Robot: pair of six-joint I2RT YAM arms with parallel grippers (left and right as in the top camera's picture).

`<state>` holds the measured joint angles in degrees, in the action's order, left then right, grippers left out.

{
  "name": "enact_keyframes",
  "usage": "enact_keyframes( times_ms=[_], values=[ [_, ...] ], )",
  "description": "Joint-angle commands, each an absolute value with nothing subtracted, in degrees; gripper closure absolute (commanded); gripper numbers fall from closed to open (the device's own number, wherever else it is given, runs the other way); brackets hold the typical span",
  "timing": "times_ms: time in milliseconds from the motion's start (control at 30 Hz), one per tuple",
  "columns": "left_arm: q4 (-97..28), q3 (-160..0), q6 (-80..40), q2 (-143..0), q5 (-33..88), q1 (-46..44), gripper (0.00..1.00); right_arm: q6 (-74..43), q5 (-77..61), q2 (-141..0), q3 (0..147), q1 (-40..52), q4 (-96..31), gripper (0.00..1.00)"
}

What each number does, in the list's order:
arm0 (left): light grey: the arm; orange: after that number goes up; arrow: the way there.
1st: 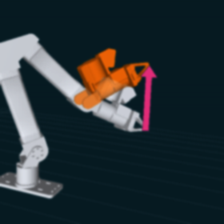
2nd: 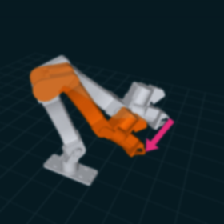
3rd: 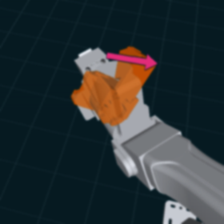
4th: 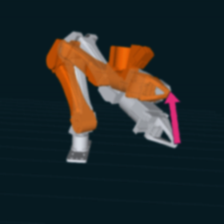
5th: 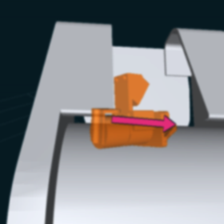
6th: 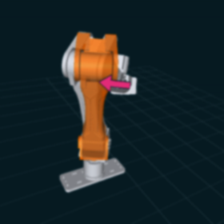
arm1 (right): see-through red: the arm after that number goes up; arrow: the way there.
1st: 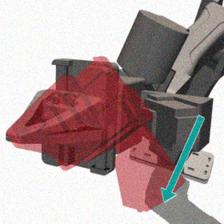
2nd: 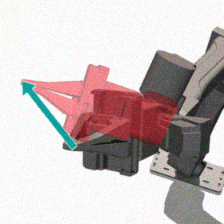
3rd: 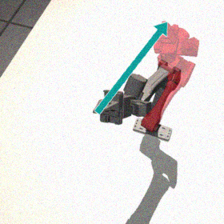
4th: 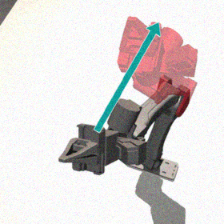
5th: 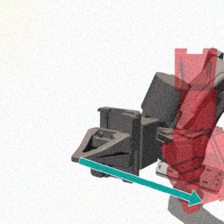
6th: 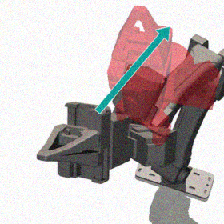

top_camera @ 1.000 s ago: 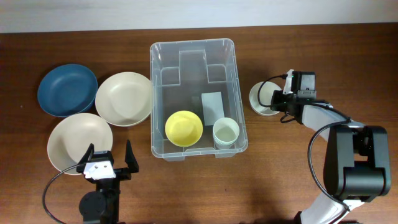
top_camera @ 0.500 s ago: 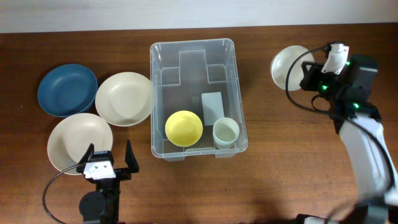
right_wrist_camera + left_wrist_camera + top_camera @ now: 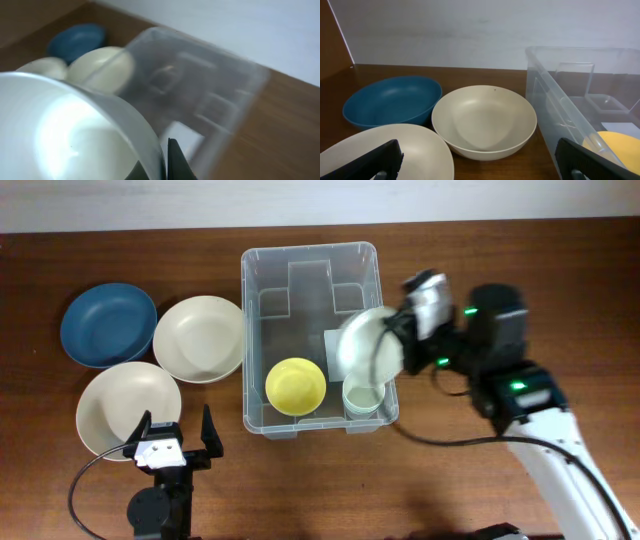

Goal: Pack container
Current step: 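Carry the white bowl into the bin and lower it onto the yellow bowl, then open the right gripper and retract it to the right side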

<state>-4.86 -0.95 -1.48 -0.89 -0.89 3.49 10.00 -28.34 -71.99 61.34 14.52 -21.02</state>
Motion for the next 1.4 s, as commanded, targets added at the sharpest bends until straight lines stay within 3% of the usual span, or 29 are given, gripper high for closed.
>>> enact_keyframes(
  times_ms=[0,367,933,967,1033,1067,1200,1367],
  values=[
    [-4.7,-0.5,-0.7,-0.4,-1.3,3.1,0.00,13.7,-24.9,-75.8,61.8,22.5,-20.5,0.96],
    [-4.7,-0.5,-0.7,-0.4,-1.3,3.1,0.00,13.7,-15.8,-89.2,61.8,35.5,-13.3,0.96],
    [-4.7,-0.5,-0.7,-0.4,-1.3,3.1,0.00,13.2,-14.3,-93.8,61.8,36.0,-8.8,0.96],
    [-4.7,-0.5,-0.7,-0.4,-1.3,3.1,0.00,13.2,-14.3,-93.8,61.8,36.0,-8.7,0.94],
    [-4.7,-0.5,-0.7,-0.4,-1.3,3.1,0.00,13.0,-14.3,-93.8,61.8,36.0,-8.7,0.66],
    [-4.7,-0.5,-0.7,-0.4,-1.3,3.1,0.00,13.1,-14.3,-93.8,61.8,36.0,-8.7,0.58],
    [-4.7,-0.5,-0.7,-0.4,-1.3,3.1,0.00,13.1,-14.3,-93.8,61.8,36.0,-8.7,0.48],
    [-4.7,-0.5,-0.7,-0.4,-1.3,3.1,0.00,13.1,-14.2,-93.7,61.8,35.9,-7.6,0.47]
  ],
)
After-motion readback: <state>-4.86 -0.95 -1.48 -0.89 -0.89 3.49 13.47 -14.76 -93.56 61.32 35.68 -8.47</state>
